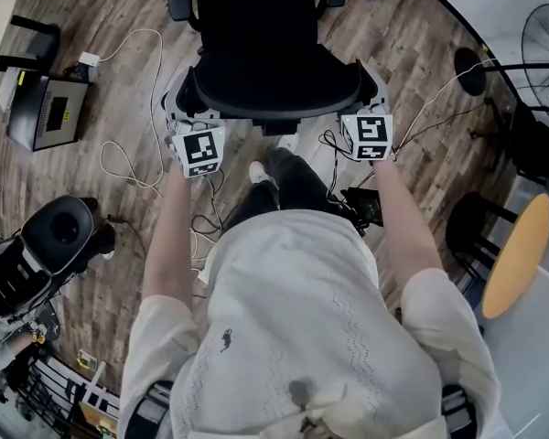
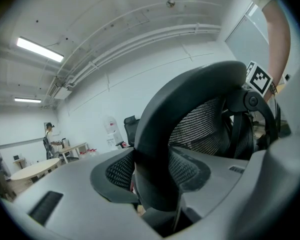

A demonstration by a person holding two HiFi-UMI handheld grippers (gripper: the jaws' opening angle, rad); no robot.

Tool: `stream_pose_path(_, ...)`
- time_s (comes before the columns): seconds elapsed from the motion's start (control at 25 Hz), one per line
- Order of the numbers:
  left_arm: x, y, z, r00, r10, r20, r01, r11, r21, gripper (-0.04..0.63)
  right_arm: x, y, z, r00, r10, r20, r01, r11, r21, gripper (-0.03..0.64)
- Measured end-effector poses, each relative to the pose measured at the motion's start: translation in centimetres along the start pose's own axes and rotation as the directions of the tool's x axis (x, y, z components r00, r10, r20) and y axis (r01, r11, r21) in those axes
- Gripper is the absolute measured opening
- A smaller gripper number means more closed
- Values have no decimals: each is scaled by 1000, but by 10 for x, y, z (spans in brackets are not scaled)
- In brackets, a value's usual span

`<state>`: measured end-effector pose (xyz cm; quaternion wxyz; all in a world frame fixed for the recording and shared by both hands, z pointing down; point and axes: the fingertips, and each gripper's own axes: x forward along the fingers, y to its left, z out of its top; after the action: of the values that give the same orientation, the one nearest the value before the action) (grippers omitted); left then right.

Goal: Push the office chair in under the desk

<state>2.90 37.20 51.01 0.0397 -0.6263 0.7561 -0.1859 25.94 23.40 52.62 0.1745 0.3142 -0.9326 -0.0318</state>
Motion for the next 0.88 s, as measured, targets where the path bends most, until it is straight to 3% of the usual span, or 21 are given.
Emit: stream_pose_path(0.88,71,5,14,1000,21,-9,-21,1000,-7,219,63,-52,11,1000,22,4,-22,1000,-13,258)
